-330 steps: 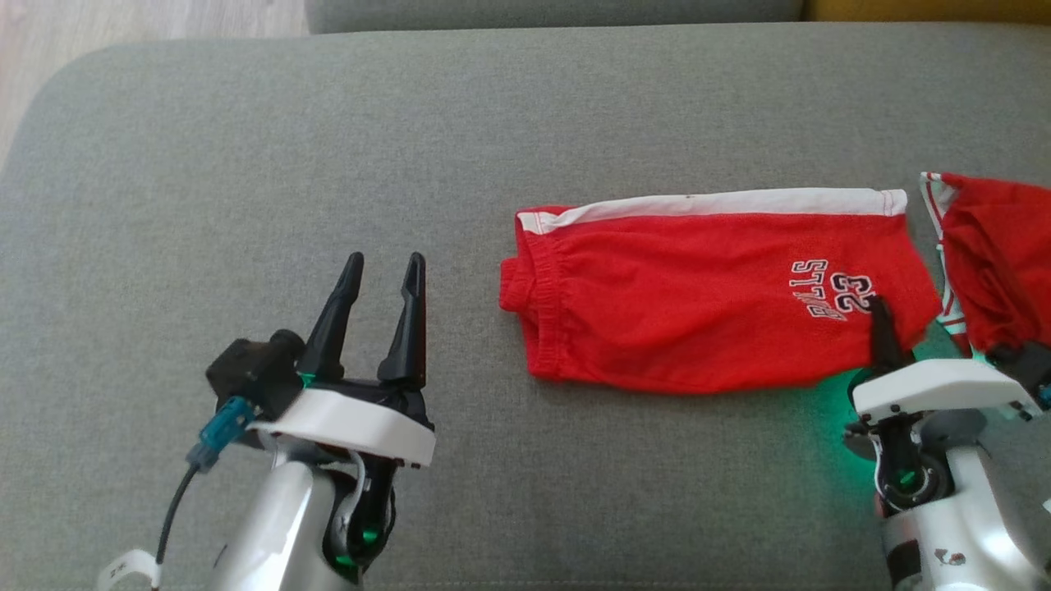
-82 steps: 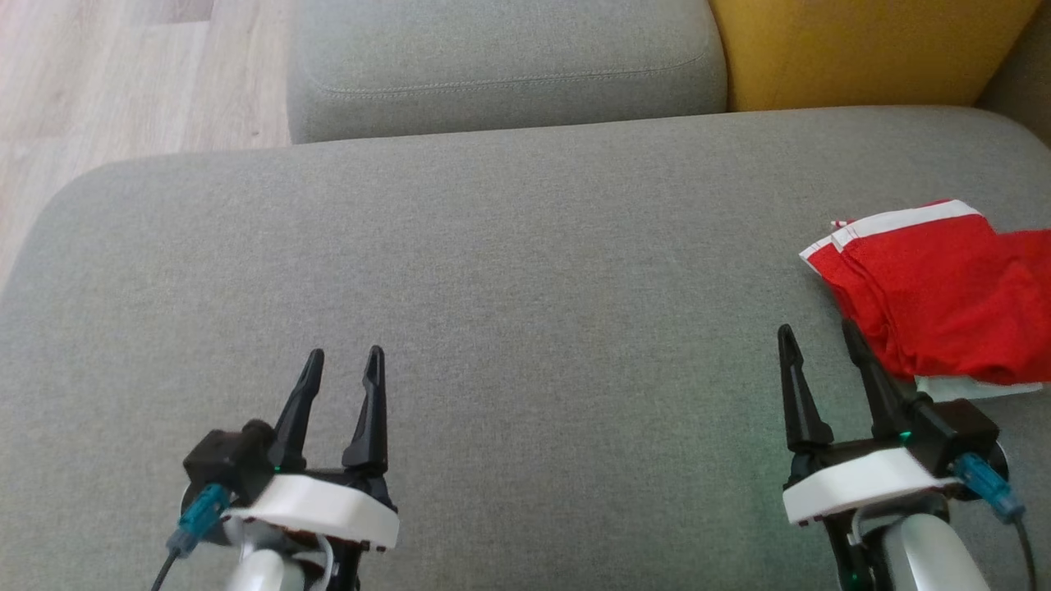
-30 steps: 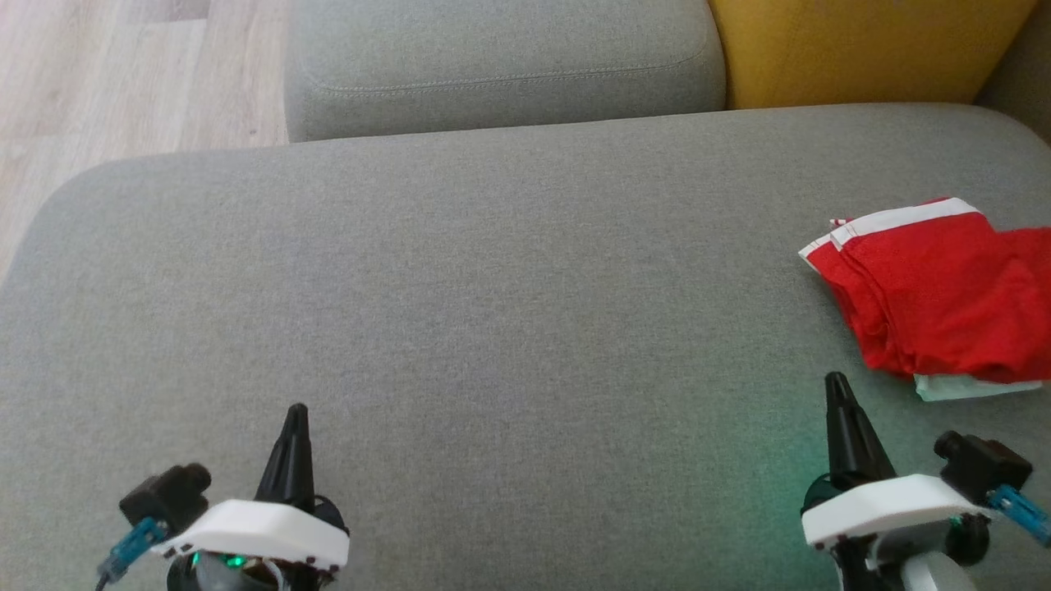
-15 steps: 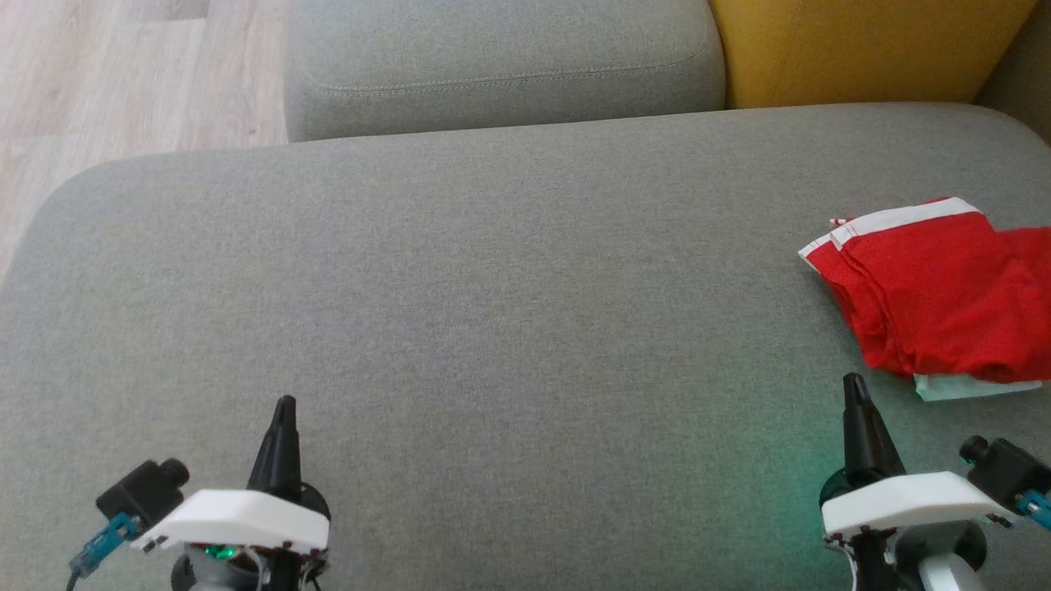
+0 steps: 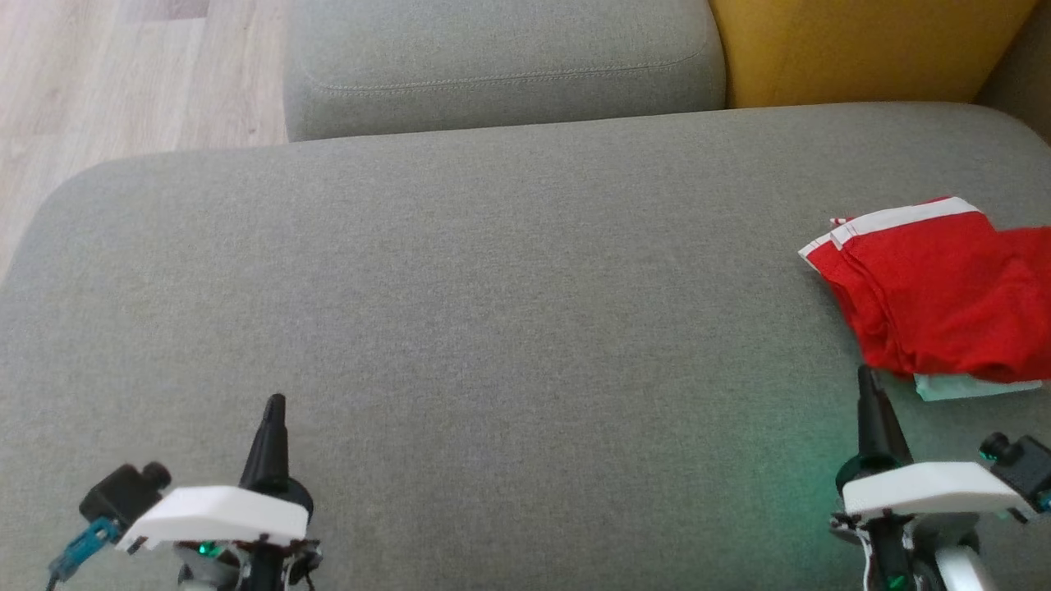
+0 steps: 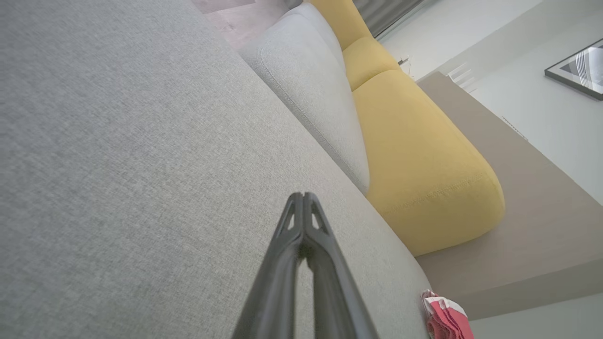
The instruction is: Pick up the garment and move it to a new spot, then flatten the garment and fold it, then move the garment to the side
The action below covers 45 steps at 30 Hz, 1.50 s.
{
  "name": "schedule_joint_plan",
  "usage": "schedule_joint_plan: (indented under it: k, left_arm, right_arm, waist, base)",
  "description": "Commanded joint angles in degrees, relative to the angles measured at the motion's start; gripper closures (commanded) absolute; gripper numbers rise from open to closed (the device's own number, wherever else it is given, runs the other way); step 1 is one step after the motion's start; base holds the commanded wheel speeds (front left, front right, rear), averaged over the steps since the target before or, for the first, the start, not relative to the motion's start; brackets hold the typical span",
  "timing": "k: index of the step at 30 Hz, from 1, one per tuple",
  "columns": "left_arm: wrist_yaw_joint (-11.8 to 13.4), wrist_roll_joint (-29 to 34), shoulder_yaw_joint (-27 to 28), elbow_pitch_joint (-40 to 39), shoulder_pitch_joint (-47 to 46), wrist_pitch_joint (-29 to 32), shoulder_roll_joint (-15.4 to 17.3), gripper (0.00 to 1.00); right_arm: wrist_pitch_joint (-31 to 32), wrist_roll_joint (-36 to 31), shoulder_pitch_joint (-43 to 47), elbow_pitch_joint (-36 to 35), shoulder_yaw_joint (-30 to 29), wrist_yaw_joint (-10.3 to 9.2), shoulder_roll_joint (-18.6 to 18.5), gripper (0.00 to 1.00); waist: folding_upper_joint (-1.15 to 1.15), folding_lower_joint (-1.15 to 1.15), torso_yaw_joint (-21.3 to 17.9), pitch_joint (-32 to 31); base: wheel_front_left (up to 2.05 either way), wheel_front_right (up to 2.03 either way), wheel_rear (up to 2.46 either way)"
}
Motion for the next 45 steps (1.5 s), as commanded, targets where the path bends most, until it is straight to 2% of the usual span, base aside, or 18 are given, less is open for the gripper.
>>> schedule_joint_plan:
  k: [1,45]
  left_arm:
    - [-0.6,-1.7,1.7,-1.5,-3.5,0.4,0.8,1.0]
    - [-3.8,-27.1,7.9,-0.3,-6.2,7.6,0.9,1.0]
  right_arm:
    - [0.4,2.0,-3.0,-2.3,0.0,-0.03,-1.0,1.0]
    - [6.7,31.1,-4.8,-2.9,-3.7,-0.04,-1.1,1.0]
  waist:
    - [0.0,0.0,0.0,0.0]
    - [0.0,0.0,0.0,0.2]
  base:
    - [0.0,0.0,0.0]
    - [0.0,0.0,0.0]
